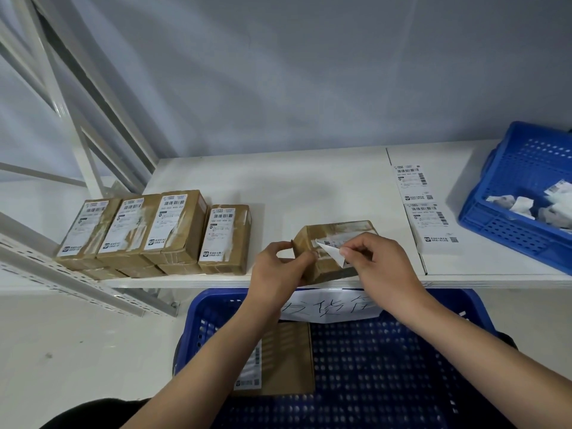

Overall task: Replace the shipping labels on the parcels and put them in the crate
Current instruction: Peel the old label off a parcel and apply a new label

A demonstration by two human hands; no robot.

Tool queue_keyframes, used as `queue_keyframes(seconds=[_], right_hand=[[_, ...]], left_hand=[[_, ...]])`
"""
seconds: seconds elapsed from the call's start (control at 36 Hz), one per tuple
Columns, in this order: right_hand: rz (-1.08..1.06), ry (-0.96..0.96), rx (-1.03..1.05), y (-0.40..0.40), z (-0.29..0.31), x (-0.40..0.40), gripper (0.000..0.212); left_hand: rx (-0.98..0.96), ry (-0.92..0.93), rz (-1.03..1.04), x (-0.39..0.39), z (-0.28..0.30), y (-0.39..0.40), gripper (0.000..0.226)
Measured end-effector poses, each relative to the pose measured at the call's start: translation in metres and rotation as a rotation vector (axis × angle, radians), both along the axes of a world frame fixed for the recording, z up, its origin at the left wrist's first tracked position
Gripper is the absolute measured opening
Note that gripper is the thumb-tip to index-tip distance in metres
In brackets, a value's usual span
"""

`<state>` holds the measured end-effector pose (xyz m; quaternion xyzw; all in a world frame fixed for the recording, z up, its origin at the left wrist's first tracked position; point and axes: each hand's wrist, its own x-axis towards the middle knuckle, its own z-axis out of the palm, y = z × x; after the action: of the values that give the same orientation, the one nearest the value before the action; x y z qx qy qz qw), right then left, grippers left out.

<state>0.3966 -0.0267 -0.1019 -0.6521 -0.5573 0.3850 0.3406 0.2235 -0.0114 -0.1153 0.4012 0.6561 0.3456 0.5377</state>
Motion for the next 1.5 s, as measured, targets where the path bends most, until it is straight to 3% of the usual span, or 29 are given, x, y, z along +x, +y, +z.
queue_keyframes(seconds=[0.69,1.28,1.5], right_hand=[[-0.145,0.132,-0.124,0.003,-0.010,0.000,0.017],[-0.263,0.180,-0.039,0.012,-0.011,0.000,0.018],[-0.081,0.048,0.051,0.007,-0.012,-0.004,0.008]], left_hand=[[0.044,-0.081,0.015,0.003,-0.013,0.001,0.048],[0.051,-0.147,0.041,0.009,-0.014,0.006,0.036],[0.085,-0.052,-0.023,0.002,-0.021,0.006,0.031]])
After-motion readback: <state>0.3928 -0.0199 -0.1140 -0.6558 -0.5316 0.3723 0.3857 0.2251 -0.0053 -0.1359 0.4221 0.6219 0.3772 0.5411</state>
